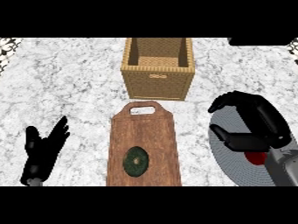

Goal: Pick the can from the placemat and place it in the basket

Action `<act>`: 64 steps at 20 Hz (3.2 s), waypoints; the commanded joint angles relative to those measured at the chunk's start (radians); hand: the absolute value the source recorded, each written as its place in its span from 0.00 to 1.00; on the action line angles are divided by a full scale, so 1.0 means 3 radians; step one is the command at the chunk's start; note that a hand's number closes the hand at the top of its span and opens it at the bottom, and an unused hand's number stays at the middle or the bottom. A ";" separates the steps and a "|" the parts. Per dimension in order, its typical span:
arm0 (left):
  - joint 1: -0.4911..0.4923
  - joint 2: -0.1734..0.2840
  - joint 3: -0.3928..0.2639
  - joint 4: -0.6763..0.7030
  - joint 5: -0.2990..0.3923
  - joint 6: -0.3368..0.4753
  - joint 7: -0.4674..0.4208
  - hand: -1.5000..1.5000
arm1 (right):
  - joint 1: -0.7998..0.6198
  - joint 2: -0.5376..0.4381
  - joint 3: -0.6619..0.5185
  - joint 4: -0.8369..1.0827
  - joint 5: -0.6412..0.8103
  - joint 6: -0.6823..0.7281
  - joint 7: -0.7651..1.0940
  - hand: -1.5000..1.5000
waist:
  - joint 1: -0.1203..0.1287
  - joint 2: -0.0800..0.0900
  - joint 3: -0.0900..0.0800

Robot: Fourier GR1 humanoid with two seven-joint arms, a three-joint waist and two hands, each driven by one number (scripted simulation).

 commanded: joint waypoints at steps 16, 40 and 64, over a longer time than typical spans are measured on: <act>0.0148 -0.0043 0.0087 0.0219 -0.0008 -0.0039 -0.0048 0.50 | -0.0205 -0.2280 -0.0624 -0.1144 0.1261 0.0451 0.1574 0.00 | -0.0150 -0.0019 -0.0015; 0.0192 -0.0096 0.0204 0.0155 -0.0159 -0.0218 -0.0021 0.50 | 0.0471 -0.2498 -0.1579 -0.1326 0.0645 0.2138 0.1909 0.00 | -0.0045 -0.0003 0.0001; 0.0225 -0.0269 0.0321 0.0031 -0.0385 -0.0388 0.0105 0.50 | 0.0585 -0.1158 -0.0683 -0.0672 0.2925 0.1691 0.0960 0.00 | 0.0033 0.0012 0.0000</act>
